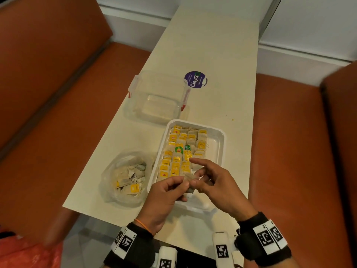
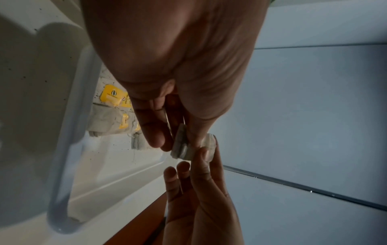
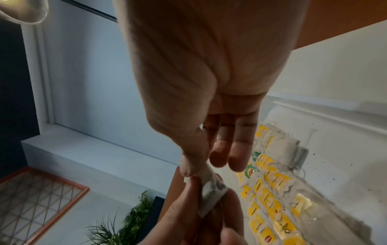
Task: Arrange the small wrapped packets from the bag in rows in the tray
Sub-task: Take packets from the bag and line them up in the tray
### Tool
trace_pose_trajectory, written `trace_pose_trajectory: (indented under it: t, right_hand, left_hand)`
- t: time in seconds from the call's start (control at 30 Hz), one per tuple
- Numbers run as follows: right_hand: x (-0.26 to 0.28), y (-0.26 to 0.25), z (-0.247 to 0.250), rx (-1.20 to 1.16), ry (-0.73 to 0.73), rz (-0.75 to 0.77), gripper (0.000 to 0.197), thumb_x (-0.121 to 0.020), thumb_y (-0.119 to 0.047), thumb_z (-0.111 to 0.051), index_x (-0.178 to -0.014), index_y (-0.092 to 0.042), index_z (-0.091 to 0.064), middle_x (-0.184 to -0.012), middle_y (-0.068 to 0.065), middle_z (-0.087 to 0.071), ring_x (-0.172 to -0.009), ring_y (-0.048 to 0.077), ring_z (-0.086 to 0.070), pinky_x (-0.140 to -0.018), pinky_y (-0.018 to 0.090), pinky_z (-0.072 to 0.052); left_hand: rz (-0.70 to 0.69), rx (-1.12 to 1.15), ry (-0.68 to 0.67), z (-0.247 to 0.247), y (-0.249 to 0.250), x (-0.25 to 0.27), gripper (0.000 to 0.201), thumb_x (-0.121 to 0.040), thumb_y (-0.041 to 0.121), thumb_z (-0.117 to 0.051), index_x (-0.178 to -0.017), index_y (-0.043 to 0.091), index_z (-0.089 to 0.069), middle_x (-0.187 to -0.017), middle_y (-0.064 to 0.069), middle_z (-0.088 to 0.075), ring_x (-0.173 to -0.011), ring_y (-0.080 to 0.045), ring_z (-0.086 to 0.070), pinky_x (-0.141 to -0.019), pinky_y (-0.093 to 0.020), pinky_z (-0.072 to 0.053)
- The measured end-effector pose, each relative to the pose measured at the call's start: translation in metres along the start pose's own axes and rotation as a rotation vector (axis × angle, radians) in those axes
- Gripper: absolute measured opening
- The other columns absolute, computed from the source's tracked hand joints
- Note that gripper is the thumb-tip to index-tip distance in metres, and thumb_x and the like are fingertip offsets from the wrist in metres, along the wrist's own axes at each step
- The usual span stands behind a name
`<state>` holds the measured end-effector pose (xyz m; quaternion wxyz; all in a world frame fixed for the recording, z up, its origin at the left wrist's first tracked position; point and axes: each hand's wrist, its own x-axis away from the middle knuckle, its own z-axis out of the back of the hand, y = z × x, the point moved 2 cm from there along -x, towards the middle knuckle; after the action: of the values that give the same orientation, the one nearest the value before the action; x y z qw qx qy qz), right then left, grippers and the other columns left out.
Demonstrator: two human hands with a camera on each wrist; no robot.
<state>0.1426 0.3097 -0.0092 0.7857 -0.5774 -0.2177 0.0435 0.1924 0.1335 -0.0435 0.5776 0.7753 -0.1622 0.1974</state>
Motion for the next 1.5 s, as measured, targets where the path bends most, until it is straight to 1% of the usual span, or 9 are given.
trace_pose_trajectory:
  t: [0.13, 0.3, 0.5, 0.63, 0.87, 1.1, 1.27, 1.37, 1.5]
  right_hand:
    - [-0.003, 0.009, 0.002, 0.057, 0.01, -0.028, 0.012, -0.093, -0.022, -0.077, -0.102, -0.029, -0.08, -0.096, -0.01, -0.077, -0.08, 0.02, -0.069, -0.079, 0.034, -0.06]
    - [-0.02, 0.039, 0.006, 0.094, 0.156, -0.168, 0.006, -0.094, -0.021, -0.076, -0.095, -0.025, -0.08, -0.087, -0.011, -0.078, -0.078, 0.004, -0.07, -0.077, 0.026, -0.058]
    - [-0.053, 0.064, -0.004, 0.34, 0.18, -0.262, 0.006, -0.096, -0.021, -0.072, -0.098, -0.022, -0.078, -0.084, -0.015, -0.068, -0.078, -0.001, -0.061, -0.069, 0.01, -0.043]
    - [-0.073, 0.068, -0.008, 0.332, 0.248, -0.298, 0.005, -0.094, -0.016, -0.074, -0.094, -0.019, -0.078, -0.085, -0.009, -0.069, -0.085, 0.011, -0.064, -0.082, 0.022, -0.047]
    - [-0.09, 0.075, -0.011, 0.327, 0.39, -0.383, 0.008, -0.09, -0.017, -0.076, -0.084, -0.019, -0.071, -0.088, 0.001, -0.07, -0.088, 0.023, -0.067, -0.078, 0.028, -0.047]
    - [-0.081, 0.073, -0.012, 0.397, 0.452, -0.371, 0.028, -0.088, -0.021, -0.08, -0.106, -0.008, -0.063, -0.103, 0.006, -0.063, -0.095, 0.026, -0.062, -0.081, 0.035, -0.049]
    - [-0.075, 0.073, -0.013, 0.483, 0.384, -0.331, 0.027, -0.078, -0.013, -0.084, -0.088, -0.014, -0.059, -0.092, 0.002, -0.061, -0.084, 0.023, -0.06, -0.07, 0.034, -0.045]
    - [-0.079, 0.077, -0.014, 0.54, 0.336, -0.335, 0.014, -0.085, -0.004, -0.072, -0.084, -0.014, -0.064, -0.087, 0.0, -0.064, -0.083, 0.023, -0.064, -0.067, 0.031, -0.045]
    - [-0.083, 0.075, -0.014, 0.521, 0.341, -0.334, 0.012, -0.089, -0.007, -0.072, -0.087, -0.017, -0.065, -0.08, -0.008, -0.059, -0.084, 0.023, -0.063, -0.07, 0.029, -0.042]
  left_hand:
    - [0.014, -0.049, -0.021, -0.002, -0.003, -0.002, 0.018, -0.096, 0.017, -0.073, -0.113, 0.015, -0.08, -0.105, -0.011, -0.08, -0.098, -0.025, -0.072, -0.081, -0.032, -0.059]
    - [0.078, -0.054, 0.116, 0.006, -0.01, -0.006, 0.025, -0.093, 0.021, -0.078, -0.118, 0.027, -0.079, -0.112, 0.007, -0.079, -0.103, -0.015, -0.072, -0.08, -0.028, -0.057]
    - [0.095, -0.03, 0.198, 0.028, -0.012, -0.007, 0.02, -0.096, 0.017, -0.074, -0.113, 0.023, -0.08, -0.105, -0.004, -0.08, -0.095, -0.017, -0.073, -0.078, -0.033, -0.055]
    - [0.092, -0.021, 0.239, 0.043, -0.01, -0.009, 0.018, -0.097, 0.018, -0.073, -0.112, 0.02, -0.08, -0.106, -0.006, -0.08, -0.096, -0.02, -0.073, -0.077, -0.035, -0.055]
    - [0.124, 0.084, 0.271, 0.055, -0.004, -0.011, 0.019, -0.097, 0.016, -0.071, -0.114, 0.013, -0.077, -0.109, -0.007, -0.08, -0.096, -0.022, -0.073, -0.069, -0.031, -0.053]
    - [0.123, 0.083, 0.324, 0.064, 0.001, -0.014, 0.016, -0.097, 0.014, -0.071, -0.111, 0.015, -0.078, -0.107, -0.006, -0.08, -0.094, -0.02, -0.072, -0.069, -0.032, -0.052]
    - [0.137, 0.083, 0.443, 0.094, 0.01, -0.015, 0.016, -0.095, 0.011, -0.074, -0.11, 0.013, -0.078, -0.098, -0.01, -0.079, -0.087, -0.021, -0.069, -0.069, -0.034, -0.051]
    - [0.09, -0.116, 0.507, 0.116, 0.021, -0.015, 0.016, -0.093, 0.009, -0.076, -0.105, 0.019, -0.079, -0.099, -0.005, -0.079, -0.09, -0.019, -0.071, -0.078, -0.033, -0.055]
    - [0.084, -0.709, 0.522, 0.14, 0.022, -0.033, 0.026, -0.09, 0.015, -0.077, -0.114, 0.024, -0.076, -0.113, 0.004, -0.074, -0.109, -0.018, -0.067, -0.092, -0.029, -0.048]
